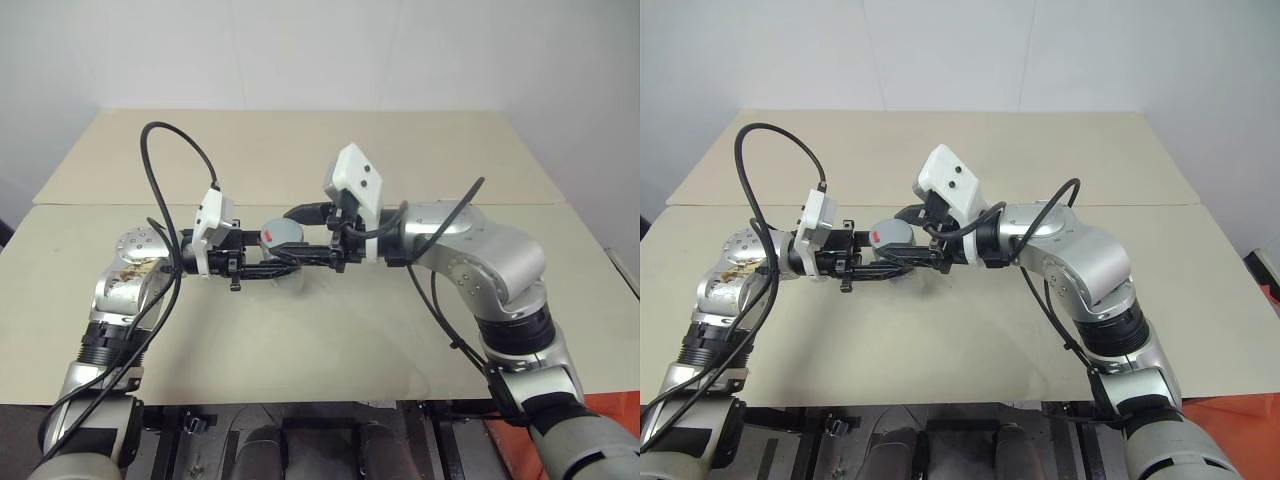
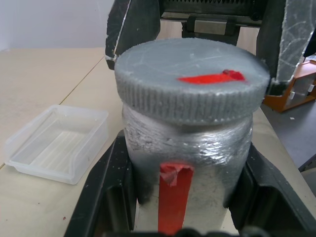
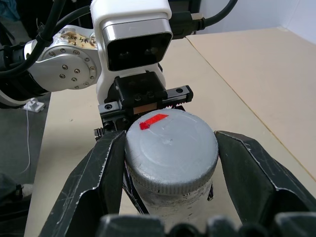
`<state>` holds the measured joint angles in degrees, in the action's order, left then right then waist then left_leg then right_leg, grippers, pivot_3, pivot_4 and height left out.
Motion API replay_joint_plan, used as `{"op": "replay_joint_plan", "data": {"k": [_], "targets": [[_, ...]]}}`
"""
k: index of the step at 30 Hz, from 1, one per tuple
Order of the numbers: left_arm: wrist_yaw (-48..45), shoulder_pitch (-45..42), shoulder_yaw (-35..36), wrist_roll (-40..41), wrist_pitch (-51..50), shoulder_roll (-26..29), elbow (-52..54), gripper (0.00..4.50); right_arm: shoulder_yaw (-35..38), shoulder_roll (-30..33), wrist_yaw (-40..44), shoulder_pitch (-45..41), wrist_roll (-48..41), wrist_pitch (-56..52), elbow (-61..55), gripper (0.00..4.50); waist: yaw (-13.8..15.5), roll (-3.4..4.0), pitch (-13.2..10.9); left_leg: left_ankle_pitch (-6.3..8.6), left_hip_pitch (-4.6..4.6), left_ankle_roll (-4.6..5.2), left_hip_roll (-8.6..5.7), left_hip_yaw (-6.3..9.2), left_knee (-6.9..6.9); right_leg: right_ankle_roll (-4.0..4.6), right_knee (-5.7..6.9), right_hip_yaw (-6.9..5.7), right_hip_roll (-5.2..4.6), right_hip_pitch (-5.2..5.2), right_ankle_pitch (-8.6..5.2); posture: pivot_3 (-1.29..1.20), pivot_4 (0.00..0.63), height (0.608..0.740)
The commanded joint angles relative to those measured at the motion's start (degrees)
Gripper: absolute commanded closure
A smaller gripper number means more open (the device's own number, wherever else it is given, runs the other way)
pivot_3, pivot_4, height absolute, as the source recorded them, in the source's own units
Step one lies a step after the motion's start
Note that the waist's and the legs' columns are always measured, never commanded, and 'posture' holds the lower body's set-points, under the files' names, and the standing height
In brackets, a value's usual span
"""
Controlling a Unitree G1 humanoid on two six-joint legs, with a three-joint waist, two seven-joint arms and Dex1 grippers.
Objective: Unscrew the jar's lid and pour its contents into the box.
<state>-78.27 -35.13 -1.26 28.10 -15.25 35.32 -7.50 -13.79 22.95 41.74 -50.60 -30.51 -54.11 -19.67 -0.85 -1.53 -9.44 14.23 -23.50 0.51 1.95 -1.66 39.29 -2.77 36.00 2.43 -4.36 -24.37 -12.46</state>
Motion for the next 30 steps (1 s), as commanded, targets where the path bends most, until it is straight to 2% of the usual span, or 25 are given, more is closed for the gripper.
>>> {"op": "replay_joint_plan", "data": {"k": [1,6,14,17,20,23,30], "targets": [[0.1,-0.2,1.5,0.4,0.5,0.9,1.7,2.52,0.2,0.0,0.5,-0.6,0.2,1.3,-1.0,1.72,0.0,0.00,0.0,0.00,0.00,0.00,0.00,0.00,0.00,0.00,0.00,0.00,0.00,0.00,0.00,0.00,0.150,0.740],[-0.3,0.2,1.0,0.0,0.9,0.9,1.6,2.52,3.6,-0.5,0.2,-2.0,-2.5,-0.9,-0.4,1.72,0.0,0.00,0.0,0.00,0.00,0.00,0.00,0.00,0.00,0.00,0.00,0.00,0.00,0.00,0.00,0.00,0.150,0.740],[-1.8,0.4,-0.1,-1.3,2.5,0.6,0.7,2.52,12.9,-1.5,-1.6,-5.8,-12.6,-10.3,3.2,1.72,0.0,0.00,0.0,0.00,0.00,0.00,0.01,0.00,0.00,0.01,0.02,-0.01,0.00,0.00,0.00,0.00,0.150,0.740],[-2.0,0.2,-0.2,-1.5,2.8,0.4,0.5,2.52,14.2,-1.3,-2.4,-6.1,-13.8,-11.8,3.6,1.72,0.0,0.00,0.0,0.00,0.00,0.01,0.01,0.01,-0.01,0.00,0.03,-0.01,0.00,0.02,0.00,0.00,0.150,0.740],[-1.7,-0.1,0.0,-1.6,3.0,0.3,0.1,2.52,14.4,0.6,-4.6,-4.9,-11.5,-10.2,2.9,1.72,0.0,0.00,0.0,0.00,0.00,0.00,0.00,0.00,-0.01,0.00,0.03,0.00,-0.01,0.00,0.00,0.00,0.150,0.740],[-0.6,-0.4,1.1,-1.4,3.2,0.4,-0.4,2.52,15.9,4.4,-6.7,-0.7,-8.1,-7.2,2.0,1.72,0.2,0.00,0.0,0.00,-0.03,0.01,0.00,0.00,-0.01,0.00,0.02,-0.01,-0.02,0.01,0.00,0.00,0.150,0.740],[3.5,-1.9,3.2,-2.2,5.0,0.0,-3.0,2.52,16.9,13.2,-10.0,17.2,2.8,4.1,-2.0,1.72,0.2,-0.01,0.0,0.01,-0.17,0.02,-0.02,0.00,-0.01,-0.01,-0.08,-0.03,-0.03,-0.08,0.00,0.00,0.150,0.740]]}}
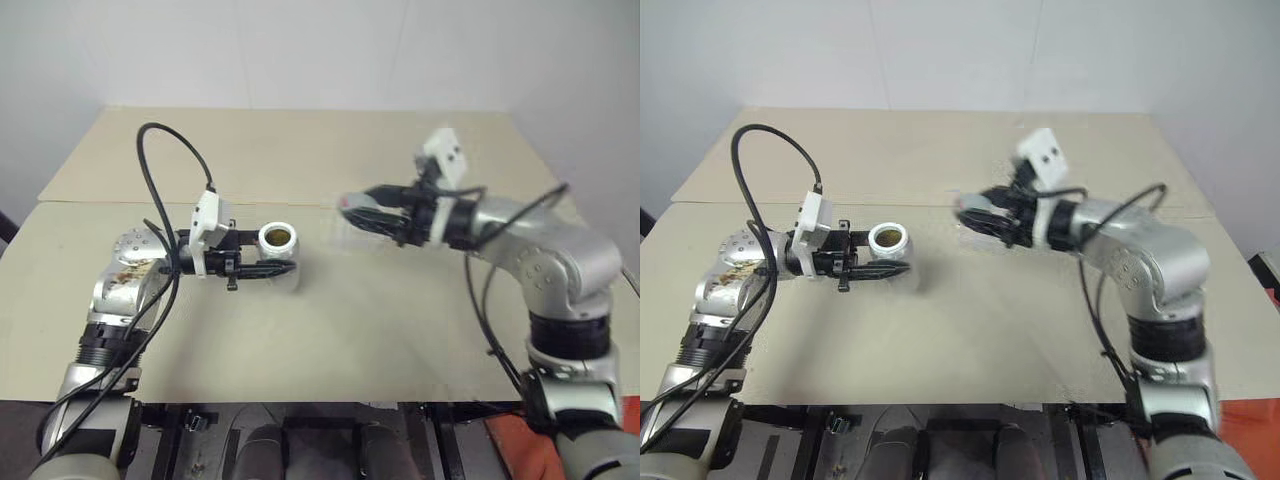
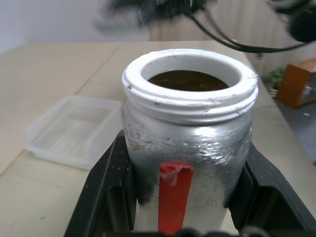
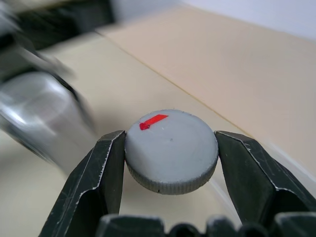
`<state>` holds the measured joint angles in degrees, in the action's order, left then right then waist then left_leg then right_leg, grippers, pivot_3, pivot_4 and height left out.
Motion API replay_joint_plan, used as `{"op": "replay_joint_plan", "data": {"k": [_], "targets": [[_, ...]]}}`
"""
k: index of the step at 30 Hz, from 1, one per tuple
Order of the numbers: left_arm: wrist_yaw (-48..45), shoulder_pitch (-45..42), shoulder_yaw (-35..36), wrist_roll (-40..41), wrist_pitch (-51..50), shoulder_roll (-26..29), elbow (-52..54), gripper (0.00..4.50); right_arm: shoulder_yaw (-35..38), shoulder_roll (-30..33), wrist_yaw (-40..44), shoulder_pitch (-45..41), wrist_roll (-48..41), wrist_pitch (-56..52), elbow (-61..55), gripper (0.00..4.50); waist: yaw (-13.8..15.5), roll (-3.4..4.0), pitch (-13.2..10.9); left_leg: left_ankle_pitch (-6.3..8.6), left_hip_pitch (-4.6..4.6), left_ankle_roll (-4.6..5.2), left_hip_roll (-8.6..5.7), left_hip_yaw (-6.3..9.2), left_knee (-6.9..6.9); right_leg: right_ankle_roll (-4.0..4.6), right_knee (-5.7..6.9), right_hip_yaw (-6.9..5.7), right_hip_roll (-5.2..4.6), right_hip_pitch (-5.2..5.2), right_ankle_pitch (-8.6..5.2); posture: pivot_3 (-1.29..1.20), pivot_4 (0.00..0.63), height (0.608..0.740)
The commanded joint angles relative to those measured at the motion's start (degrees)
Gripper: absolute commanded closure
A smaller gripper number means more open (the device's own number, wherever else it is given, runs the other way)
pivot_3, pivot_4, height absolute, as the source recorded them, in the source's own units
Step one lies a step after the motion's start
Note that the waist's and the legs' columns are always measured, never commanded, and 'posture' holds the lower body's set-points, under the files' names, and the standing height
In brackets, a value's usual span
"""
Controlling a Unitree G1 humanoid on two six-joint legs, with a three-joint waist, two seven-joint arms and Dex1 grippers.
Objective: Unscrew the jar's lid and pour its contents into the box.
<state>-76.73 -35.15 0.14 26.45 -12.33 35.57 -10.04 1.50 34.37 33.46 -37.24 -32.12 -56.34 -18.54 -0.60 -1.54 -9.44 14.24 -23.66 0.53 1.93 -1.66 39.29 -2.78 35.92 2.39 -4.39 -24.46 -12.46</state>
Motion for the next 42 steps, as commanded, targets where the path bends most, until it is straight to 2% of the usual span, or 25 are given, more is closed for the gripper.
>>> {"op": "replay_joint_plan", "data": {"k": [1,4,9,11,14,15,21,25,28,32,35,37,40,42], "targets": [[2.5,-2.3,2.0,-0.8,2.4,-0.4,-1.0,2.52,1.4,2.3,-2.3,5.8,5.8,7.5,-3.0,1.72,-0.1,0.00,0.0,0.00,0.01,0.00,0.00,0.00,0.00,0.00,-0.02,0.00,0.00,0.00,0.00,0.00,0.150,0.740],[3.7,-3.3,1.5,-2.0,3.9,-1.1,-2.7,2.52,2.0,-0.5,-5.1,9.2,7.7,10.1,1.1,1.72,-0.6,0.00,0.0,0.00,0.13,0.00,0.00,-0.06,0.00,0.00,-0.01,0.11,0.01,0.04,0.00,0.00,0.150,0.740],[5.1,-4.2,1.0,-2.9,4.5,-2.5,-3.0,2.52,-0.6,-4.1,-8.4,10.0,13.2,13.9,9.5,1.72,-0.6,0.00,0.0,0.00,0.16,0.00,0.00,-0.05,0.00,0.00,-0.03,0.12,0.04,0.07,0.00,0.00,0.150,0.740],[5.4,-4.2,0.8,-3.2,4.6,-2.8,-2.7,2.52,-1.6,-5.0,-9.6,9.5,15.3,14.5,12.2,1.01,-0.4,0.00,0.0,0.00,0.11,0.01,-0.01,-0.06,0.00,0.00,-0.03,0.11,0.02,0.06,0.00,0.00,0.150,0.740],[6.2,-4.1,0.9,-3.8,4.8,-2.9,-2.1,2.52,-3.5,-3.8,-8.2,10.6,17.8,16.0,11.9,0.16,-0.3,0.00,0.0,0.00,0.11,0.01,0.00,-0.06,0.00,0.00,-0.04,0.10,0.02,0.04,0.00,0.00,0.150,0.740],[6.6,-4.0,1.0,-4.1,5.0,-3.0,-2.0,2.52,-3.7,-2.7,-7.0,11.2,17.9,15.7,10.3,0.04,-0.2,0.00,0.0,0.00,0.12,0.01,0.00,-0.06,0.00,0.00,-0.03,0.10,0.03,0.05,0.00,0.00,0.150,0.740],[10.4,-5.4,1.4,-6.8,6.9,-2.9,-3.7,2.52,2.1,6.0,3.9,13.6,8.4,8.5,-3.3,0.04,0.0,0.00,0.0,0.00,0.08,0.01,-0.02,-0.04,0.00,-0.01,-0.06,0.09,0.00,0.06,0.00,0.00,0.150,0.740],[15.0,-8.2,0.3,-11.5,11.0,-4.1,-7.9,2.52,6.7,8.5,6.4,12.2,1.5,2.6,-6.2,0.04,0.0,-0.02,0.0,0.00,0.24,0.01,-0.01,0.00,0.00,-0.01,-0.06,0.06,0.03,0.21,0.00,0.00,0.150,0.740],[20.9,-11.2,-1.1,-16.5,14.5,-6.1,-12.5,2.52,6.8,9.4,6.9,11.7,-0.2,0.9,-6.3,0.04,0.0,-0.02,0.0,0.00,0.29,0.01,-0.03,0.00,0.00,-0.01,-0.07,0.07,0.02,0.27,0.00,0.00,0.150,0.740],[36.6,-18.0,-6.7,-31.2,26.6,-9.2,-23.7,2.52,6.4,10.1,6.8,11.2,-0.5,0.9,-6.1,0.04,0.4,-0.04,0.0,0.01,0.18,0.03,-0.08,-0.01,0.00,-0.03,-0.12,0.07,-0.01,0.20,0.01,0.00,0.150,0.740],[53.8,-27.8,-14.8,-46.4,40.1,-10.6,-36.5,2.52,5.8,11.0,7.0,9.9,-0.4,1.0,-6.1,0.04,1.2,-0.12,-0.1,0.01,0.14,0.03,-0.11,0.00,0.06,-0.06,-0.13,0.06,-0.01,0.18,0.04,0.00,0.150,0.740],[64.5,-33.3,-21.1,-56.1,45.1,-10.7,-43.0,2.52,5.5,11.6,7.1,9.2,-0.4,1.1,-6.1,0.04,1.3,-0.13,-0.1,0.01,0.08,0.04,-0.13,0.00,0.09,-0.09,-0.16,0.06,-0.02,0.17,0.06,0.00,0.150,0.740],[83.0,-41.8,-35.0,-74.6,47.7,-10.9,-50.0,2.52,5.5,12.3,7.1,8.4,-0.5,1.1,-6.4,0.04,1.4,-0.14,-0.1,0.05,-0.09,0.09,-0.17,0.01,0.10,-0.15,-0.14,0.05,-0.04,0.13,0.08,0.00,0.150,0.740],[91.4,-46.3,-45.7,-86.6,46.0,-12.0,-53.7,2.52,5.7,12.5,6.8,8.1,-0.6,1.1,-6.8,0.04,1.4,-0.13,-0.1,0.07,-0.12,0.13,-0.19,-0.01,0.10,-0.18,-0.12,0.06,-0.05,0.13,0.10,0.00,0.150,0.740]]}}
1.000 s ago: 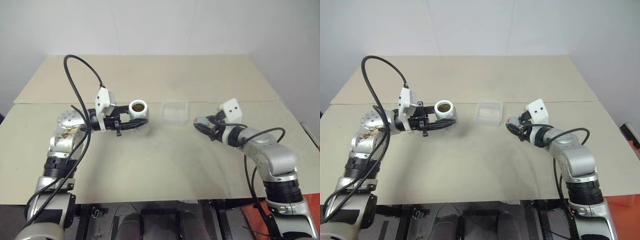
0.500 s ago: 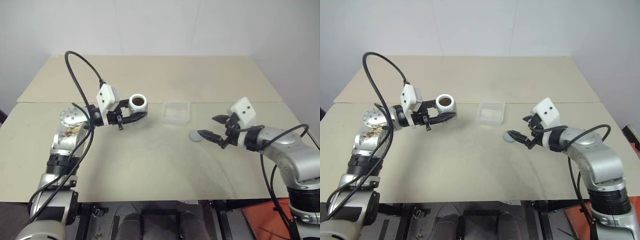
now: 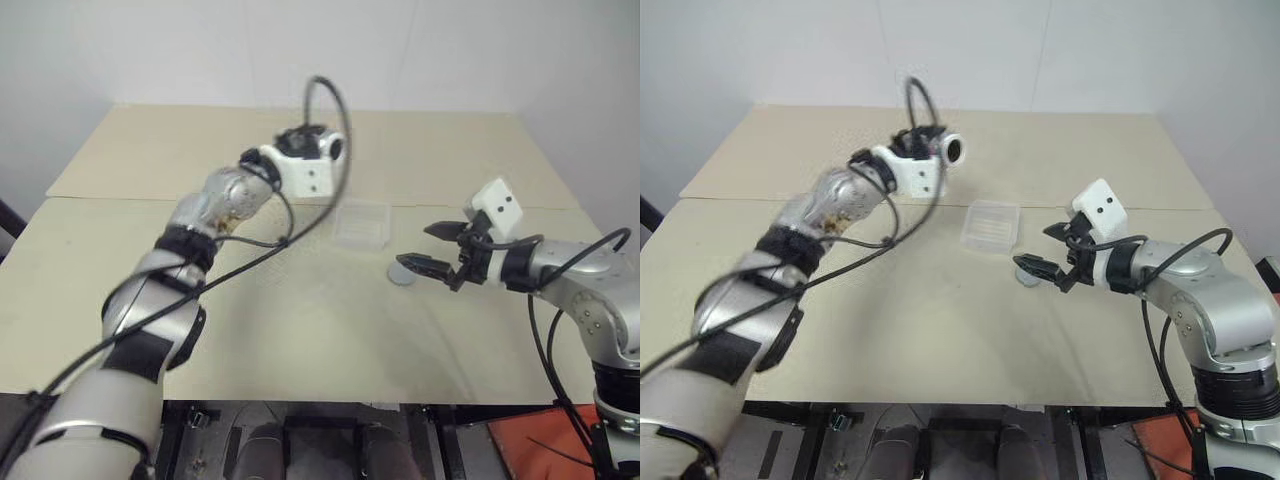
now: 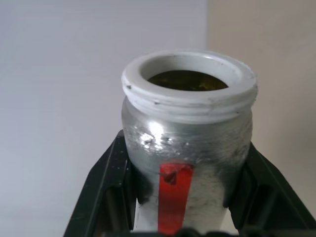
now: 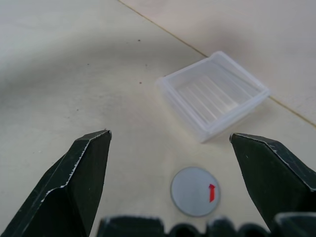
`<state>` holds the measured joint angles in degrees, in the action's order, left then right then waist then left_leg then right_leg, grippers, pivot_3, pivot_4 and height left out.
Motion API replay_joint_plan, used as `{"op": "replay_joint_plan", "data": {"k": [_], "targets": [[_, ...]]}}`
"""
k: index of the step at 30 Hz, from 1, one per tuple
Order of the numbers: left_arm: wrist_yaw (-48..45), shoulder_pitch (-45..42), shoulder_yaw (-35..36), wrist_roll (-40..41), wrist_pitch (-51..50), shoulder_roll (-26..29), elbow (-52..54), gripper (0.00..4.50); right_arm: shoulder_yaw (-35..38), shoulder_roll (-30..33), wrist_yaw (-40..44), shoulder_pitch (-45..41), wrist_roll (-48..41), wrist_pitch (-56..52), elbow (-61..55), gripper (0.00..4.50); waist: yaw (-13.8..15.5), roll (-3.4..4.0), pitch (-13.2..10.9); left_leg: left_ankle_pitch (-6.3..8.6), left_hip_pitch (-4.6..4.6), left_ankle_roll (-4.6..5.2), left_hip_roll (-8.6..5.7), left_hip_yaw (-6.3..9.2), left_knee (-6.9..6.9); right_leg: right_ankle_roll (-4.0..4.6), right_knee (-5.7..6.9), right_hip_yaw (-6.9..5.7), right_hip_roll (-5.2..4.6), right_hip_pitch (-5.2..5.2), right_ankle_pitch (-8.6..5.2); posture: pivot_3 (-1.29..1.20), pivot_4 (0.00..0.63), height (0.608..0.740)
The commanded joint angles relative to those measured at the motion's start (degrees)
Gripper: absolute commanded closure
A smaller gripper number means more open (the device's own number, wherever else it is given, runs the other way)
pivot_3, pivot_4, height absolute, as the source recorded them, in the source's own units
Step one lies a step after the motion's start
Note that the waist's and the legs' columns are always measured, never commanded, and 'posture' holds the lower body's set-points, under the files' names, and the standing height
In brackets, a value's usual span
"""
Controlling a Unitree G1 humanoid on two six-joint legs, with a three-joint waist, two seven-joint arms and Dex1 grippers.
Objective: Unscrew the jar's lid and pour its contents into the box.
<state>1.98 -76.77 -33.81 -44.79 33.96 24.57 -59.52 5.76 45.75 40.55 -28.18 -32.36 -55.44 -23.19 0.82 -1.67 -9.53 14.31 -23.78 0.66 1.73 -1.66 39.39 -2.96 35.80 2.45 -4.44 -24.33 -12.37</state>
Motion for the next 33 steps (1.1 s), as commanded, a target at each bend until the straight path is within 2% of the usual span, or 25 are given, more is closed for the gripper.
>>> {"op": "replay_joint_plan", "data": {"k": [1,4,9,12,21,23,29,33], "targets": [[16.3,-6.2,-16.1,-20.1,-2.0,-2.1,-5.9,2.52,1.7,1.2,-0.7,-1.0,-0.3,0.2,-2.5,0.04,0.0,-0.01,0.0,0.01,-0.01,0.01,0.01,-0.02,0.01,-0.02,0.02,0.00,0.00,-0.01,-0.01,0.00,0.150,0.740],[22.2,-8.2,-23.4,-27.1,-7.0,-5.5,-10.1,2.52,2.8,1.1,-2.1,-0.9,-0.6,-0.2,-3.9,0.04,-0.1,-0.01,0.0,0.01,-0.02,0.01,0.00,-0.04,0.01,-0.03,-0.02,0.00,0.00,-0.07,-0.03,0.00,0.150,0.740],[27.3,-8.3,-29.7,-33.2,-18.6,-10.6,-15.2,2.52,6.6,0.4,-4.5,-0.9,-3.9,-2.5,-7.2,0.04,-0.2,-0.04,0.0,-0.01,-0.30,-0.01,0.00,-0.04,0.05,-0.03,0.12,0.04,0.01,-0.41,-0.03,0.00,0.150,0.740],[28.6,-8.5,-30.7,-33.8,-20.1,-11.8,-16.2,2.52,8.6,0.2,-5.7,-0.2,-6.3,-4.0,-9.9,0.04,-0.1,-0.04,0.0,0.00,-0.69,-0.01,0.01,-0.02,0.29,-0.02,0.34,0.03,0.01,-0.75,-0.02,0.00,0.150,0.740],[29.0,-7.6,-28.8,-31.2,-17.9,-10.6,-16.3,2.52,8.3,0.1,-7.7,-0.2,-7.6,-4.2,-9.3,0.04,-0.1,-0.04,0.0,0.00,-0.76,0.01,0.00,-0.02,0.44,-0.03,0.29,0.03,-0.02,-0.77,-0.02,0.00,0.150,0.740],[28.2,-7.5,-26.3,-28.5,-16.5,-9.6,-16.2,2.52,7.9,0.1,-7.6,-0.4,-7.6,-3.8,-8.8,0.04,-0.1,-0.04,0.0,0.00,-0.76,0.01,0.00,-0.01,0.44,-0.03,0.31,0.03,-0.02,-0.77,-0.02,0.00,0.150,0.740],[19.6,-5.1,-12.2,-12.9,-8.5,-4.8,-14.9,2.52,6.4,-0.2,-6.9,-1.5,-7.1,-2.6,-6.6,0.04,-0.2,-0.03,0.0,0.00,-0.77,0.01,0.02,-0.02,0.44,-0.02,0.38,0.03,-0.02,-0.81,0.00,0.00,0.150,0.740],[5.0,0.1,3.6,5.5,-3.3,-2.8,-12.5,2.52,5.3,-0.4,-6.1,-2.3,-7.1,-2.0,-5.4,0.04,-0.2,-0.01,0.0,0.00,-0.73,0.01,0.03,-0.04,0.45,-0.01,0.40,0.03,-0.03,-0.78,0.00,0.00,0.150,0.740]]}}
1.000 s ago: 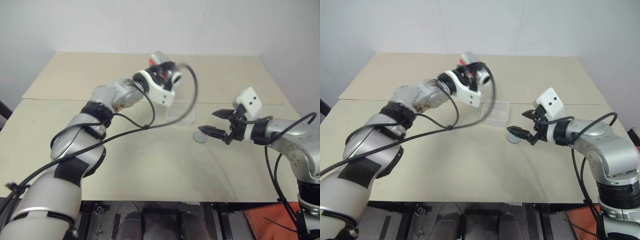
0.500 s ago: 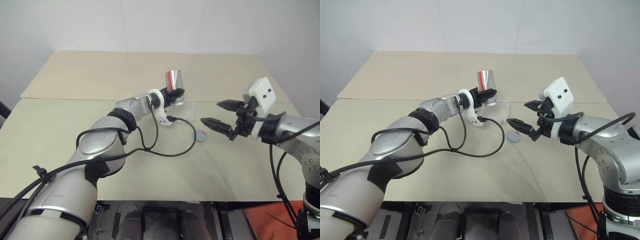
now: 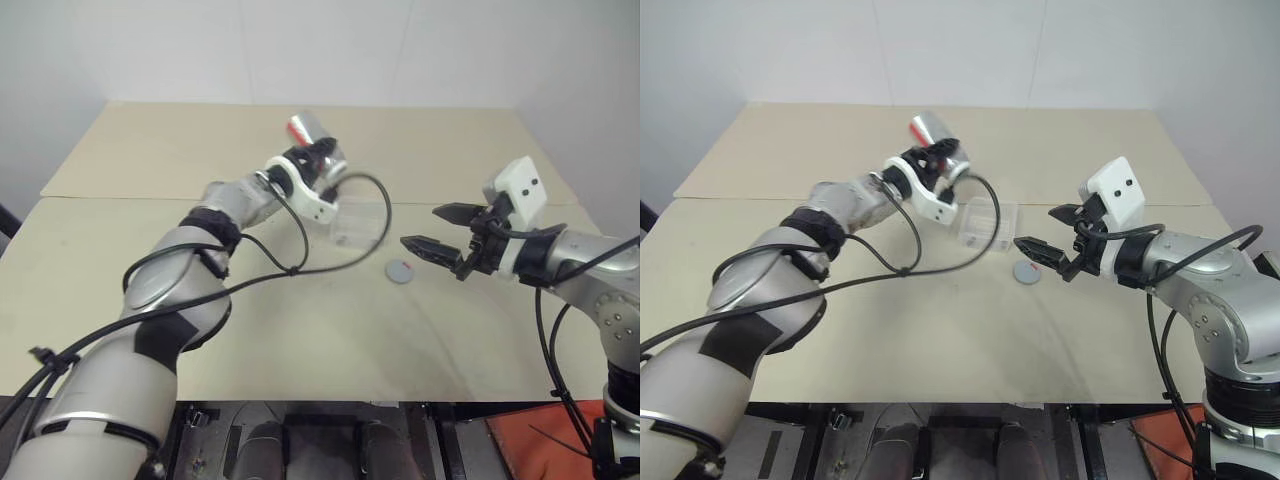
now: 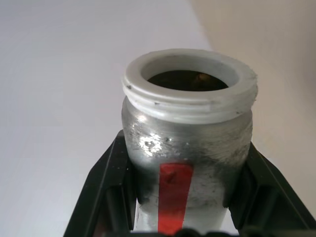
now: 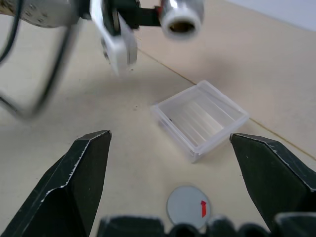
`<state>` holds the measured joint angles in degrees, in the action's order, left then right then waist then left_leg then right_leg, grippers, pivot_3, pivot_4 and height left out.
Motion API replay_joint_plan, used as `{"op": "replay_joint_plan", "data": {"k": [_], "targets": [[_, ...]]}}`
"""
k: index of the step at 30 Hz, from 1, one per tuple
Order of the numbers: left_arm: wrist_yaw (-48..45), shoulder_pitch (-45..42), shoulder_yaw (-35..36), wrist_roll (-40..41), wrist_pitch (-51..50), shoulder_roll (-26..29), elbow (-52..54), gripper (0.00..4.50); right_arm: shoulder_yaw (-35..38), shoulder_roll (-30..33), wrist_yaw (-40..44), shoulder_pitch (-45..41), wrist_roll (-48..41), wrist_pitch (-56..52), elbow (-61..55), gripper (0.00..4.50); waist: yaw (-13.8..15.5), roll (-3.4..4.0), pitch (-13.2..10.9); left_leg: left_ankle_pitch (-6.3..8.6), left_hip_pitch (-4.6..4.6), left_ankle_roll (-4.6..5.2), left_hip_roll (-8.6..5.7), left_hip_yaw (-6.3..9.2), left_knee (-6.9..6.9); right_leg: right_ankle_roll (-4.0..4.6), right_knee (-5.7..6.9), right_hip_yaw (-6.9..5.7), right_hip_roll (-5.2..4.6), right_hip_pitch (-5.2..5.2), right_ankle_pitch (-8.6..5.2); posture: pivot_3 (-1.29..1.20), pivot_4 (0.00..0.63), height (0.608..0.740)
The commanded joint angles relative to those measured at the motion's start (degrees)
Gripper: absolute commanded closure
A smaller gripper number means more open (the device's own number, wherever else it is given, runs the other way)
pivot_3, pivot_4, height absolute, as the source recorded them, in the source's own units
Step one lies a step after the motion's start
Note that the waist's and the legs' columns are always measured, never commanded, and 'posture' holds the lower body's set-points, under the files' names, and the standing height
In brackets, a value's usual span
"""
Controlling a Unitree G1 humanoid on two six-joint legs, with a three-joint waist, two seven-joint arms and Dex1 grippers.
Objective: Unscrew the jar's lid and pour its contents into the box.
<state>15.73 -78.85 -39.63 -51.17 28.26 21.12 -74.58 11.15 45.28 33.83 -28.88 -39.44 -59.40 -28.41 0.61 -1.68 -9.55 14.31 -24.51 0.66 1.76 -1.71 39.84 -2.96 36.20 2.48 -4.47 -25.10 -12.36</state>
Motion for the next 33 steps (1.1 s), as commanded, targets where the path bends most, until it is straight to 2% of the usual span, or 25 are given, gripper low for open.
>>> {"op": "replay_joint_plan", "data": {"k": [1,4,7,11,15,21,28,30,33], "targets": [[-12.7,3.9,13.1,16.5,2.8,0.6,3.8,2.52,-0.2,0.0,0.8,-1.7,-0.1,2.0,0.0,0.04,0.0,0.00,0.0,0.00,0.00,0.00,0.01,0.00,0.01,0.00,0.04,0.00,0.00,0.01,0.00,0.00,0.150,0.740],[-25.3,8.8,23.6,30.0,-1.1,-0.7,8.8,2.52,-0.6,-0.1,1.3,-2.1,-0.3,2.2,0.6,0.04,0.1,0.00,0.0,0.00,-0.04,0.00,0.02,0.02,0.05,0.01,0.10,-0.04,0.00,0.01,0.01,0.00,0.150,0.740],[-35.3,14.3,30.4,39.6,-7.6,-1.4,16.2,2.52,-1.0,-0.4,1.7,-2.6,-0.4,2.3,1.0,0.04,0.1,0.01,0.0,-0.01,-0.07,0.00,0.02,0.03,0.13,0.00,0.12,-0.06,-0.01,0.04,0.02,0.00,0.150,0.740],[-42.8,23.2,38.1,52.1,-24.5,-2.8,33.1,2.52,-1.3,-0.9,1.7,-2.8,-0.5,2.2,0.9,0.04,-0.3,0.03,0.0,-0.01,-0.05,0.00,0.05,0.06,0.17,-0.01,0.18,-0.05,0.02,0.04,0.02,0.00,0.150,0.740],[-45.3,32.6,41.8,59.9,-38.6,-3.4,50.2,2.52,-1.3,-1.1,1.6,-2.7,-0.5,2.0,0.7,0.04,-0.8,0.04,0.0,-0.01,-0.02,0.00,0.07,0.09,0.19,0.00,0.27,-0.02,0.02,0.04,0.02,0.00,0.150,0.740],[-46.3,39.1,42.0,62.0,-42.8,-3.7,57.2,2.52,-1.5,-1.2,2.1,-2.8,-0.4,2.3,1.0,0.04,-0.6,0.05,0.0,-0.01,0.23,0.01,0.05,0.11,0.19,0.00,0.35,-0.01,0.03,0.24,0.02,0.00,0.150,0.740],[-45.6,42.5,40.3,59.4,-38.4,-4.8,55.9,2.52,-1.7,-1.3,2.6,-3.1,-0.6,2.0,0.8,0.04,-0.5,0.06,0.0,0.01,0.33,0.03,0.06,0.12,0.15,0.00,0.10,-0.03,0.03,0.43,0.02,0.00,0.150,0.740],[-45.2,42.6,40.1,59.0,-38.3,-4.9,55.4,1.77,-1.7,-1.2,2.5,-3.1,-0.7,1.7,0.6,0.00,-0.5,0.06,0.0,0.01,0.37,0.03,0.06,0.12,0.16,0.00,0.04,-0.04,0.03,0.48,0.02,0.00,0.150,0.740],[-45.2,42.9,40.3,59.0,-38.4,-4.7,55.2,0.92,-1.7,-1.3,2.4,-2.8,-0.8,1.4,0.2,0.00,-0.5,0.06,0.0,0.01,0.54,0.04,0.06,0.12,0.14,0.00,-0.05,-0.05,0.03,0.68,0.02,0.00,0.150,0.740]]}}
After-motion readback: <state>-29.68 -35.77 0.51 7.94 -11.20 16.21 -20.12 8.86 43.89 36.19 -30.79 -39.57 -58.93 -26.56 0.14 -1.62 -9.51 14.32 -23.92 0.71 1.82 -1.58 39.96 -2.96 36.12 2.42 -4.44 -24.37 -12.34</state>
